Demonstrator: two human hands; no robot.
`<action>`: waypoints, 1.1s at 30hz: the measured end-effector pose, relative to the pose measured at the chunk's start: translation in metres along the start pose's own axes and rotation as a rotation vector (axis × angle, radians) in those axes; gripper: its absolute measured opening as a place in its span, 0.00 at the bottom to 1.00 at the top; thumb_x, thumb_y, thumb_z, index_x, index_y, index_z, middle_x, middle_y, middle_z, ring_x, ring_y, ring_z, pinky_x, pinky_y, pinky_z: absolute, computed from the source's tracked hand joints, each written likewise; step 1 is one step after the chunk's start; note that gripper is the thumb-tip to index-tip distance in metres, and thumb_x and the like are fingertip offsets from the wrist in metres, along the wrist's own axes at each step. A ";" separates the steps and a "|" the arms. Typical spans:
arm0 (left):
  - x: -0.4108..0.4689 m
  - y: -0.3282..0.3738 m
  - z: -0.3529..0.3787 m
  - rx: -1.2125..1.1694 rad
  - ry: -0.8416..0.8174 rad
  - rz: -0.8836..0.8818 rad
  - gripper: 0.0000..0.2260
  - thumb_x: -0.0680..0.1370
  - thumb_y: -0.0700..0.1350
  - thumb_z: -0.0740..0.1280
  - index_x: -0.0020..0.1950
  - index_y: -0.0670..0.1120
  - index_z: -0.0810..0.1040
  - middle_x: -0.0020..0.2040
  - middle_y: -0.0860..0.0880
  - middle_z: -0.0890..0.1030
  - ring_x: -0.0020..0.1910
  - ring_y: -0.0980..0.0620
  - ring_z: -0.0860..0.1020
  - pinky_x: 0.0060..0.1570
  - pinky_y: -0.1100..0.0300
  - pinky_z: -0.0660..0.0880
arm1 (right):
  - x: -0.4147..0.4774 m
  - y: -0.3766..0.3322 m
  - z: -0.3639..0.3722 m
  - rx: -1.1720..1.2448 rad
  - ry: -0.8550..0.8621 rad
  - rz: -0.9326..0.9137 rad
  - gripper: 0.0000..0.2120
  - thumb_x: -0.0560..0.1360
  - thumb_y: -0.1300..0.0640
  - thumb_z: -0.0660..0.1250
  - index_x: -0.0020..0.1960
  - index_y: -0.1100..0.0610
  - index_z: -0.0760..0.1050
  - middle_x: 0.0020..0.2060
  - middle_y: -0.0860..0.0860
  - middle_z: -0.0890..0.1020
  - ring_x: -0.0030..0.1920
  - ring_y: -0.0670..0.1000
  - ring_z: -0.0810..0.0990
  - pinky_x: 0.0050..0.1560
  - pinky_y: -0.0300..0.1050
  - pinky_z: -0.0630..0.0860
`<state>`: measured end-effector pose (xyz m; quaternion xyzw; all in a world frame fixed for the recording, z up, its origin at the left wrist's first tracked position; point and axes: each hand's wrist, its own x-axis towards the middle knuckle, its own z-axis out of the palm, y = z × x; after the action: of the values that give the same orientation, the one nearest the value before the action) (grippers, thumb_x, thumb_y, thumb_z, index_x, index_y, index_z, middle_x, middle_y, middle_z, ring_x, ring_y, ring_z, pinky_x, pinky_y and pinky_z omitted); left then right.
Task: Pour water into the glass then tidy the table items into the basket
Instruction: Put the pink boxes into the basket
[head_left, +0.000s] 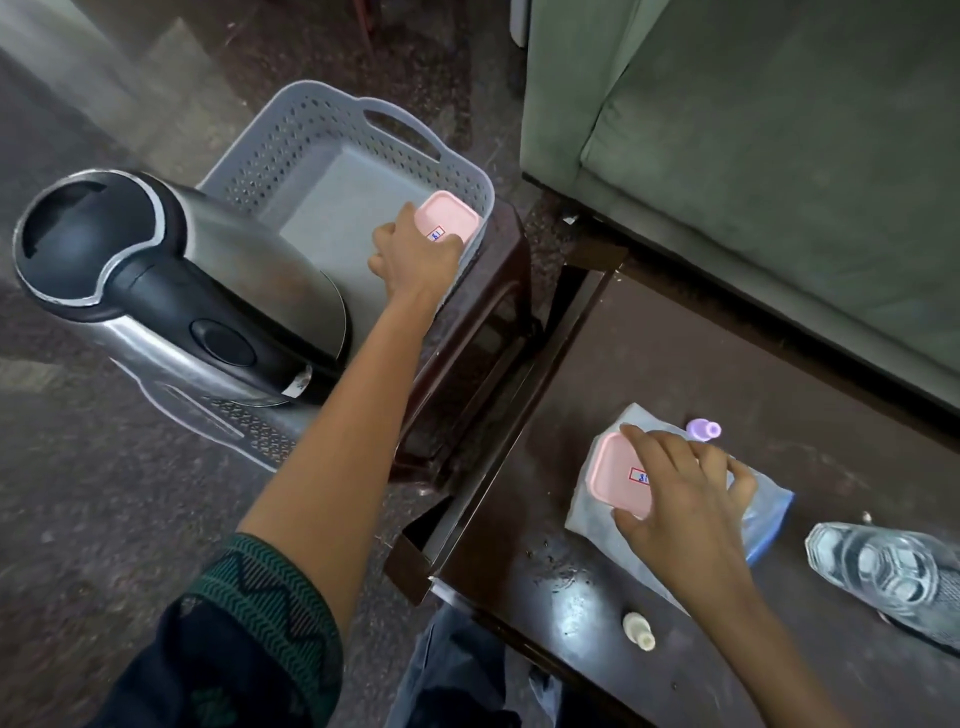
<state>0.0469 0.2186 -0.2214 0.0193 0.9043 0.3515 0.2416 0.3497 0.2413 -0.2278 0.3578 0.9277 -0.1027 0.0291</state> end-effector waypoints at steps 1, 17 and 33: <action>0.000 -0.002 0.000 -0.024 0.010 0.001 0.29 0.77 0.45 0.63 0.75 0.50 0.56 0.73 0.43 0.59 0.70 0.40 0.60 0.66 0.53 0.62 | 0.001 0.000 0.000 0.006 -0.002 0.001 0.35 0.52 0.60 0.79 0.59 0.52 0.75 0.49 0.51 0.81 0.48 0.59 0.75 0.53 0.52 0.60; 0.014 -0.040 -0.001 -0.980 0.178 -0.260 0.30 0.73 0.57 0.52 0.72 0.44 0.62 0.73 0.41 0.66 0.70 0.45 0.67 0.71 0.45 0.63 | 0.228 -0.161 -0.068 0.385 0.167 -0.545 0.34 0.61 0.61 0.61 0.68 0.54 0.68 0.67 0.49 0.73 0.67 0.60 0.67 0.61 0.61 0.69; 0.013 -0.030 -0.009 -1.179 0.135 -0.352 0.40 0.68 0.66 0.53 0.75 0.44 0.60 0.75 0.47 0.63 0.72 0.50 0.65 0.72 0.47 0.61 | 0.304 -0.224 -0.019 -0.098 -0.422 -0.652 0.24 0.72 0.64 0.60 0.68 0.52 0.69 0.65 0.58 0.70 0.68 0.60 0.63 0.69 0.54 0.62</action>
<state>0.0357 0.1930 -0.2404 -0.2892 0.5606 0.7475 0.2081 -0.0256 0.2827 -0.2103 0.0137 0.9701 -0.1333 0.2024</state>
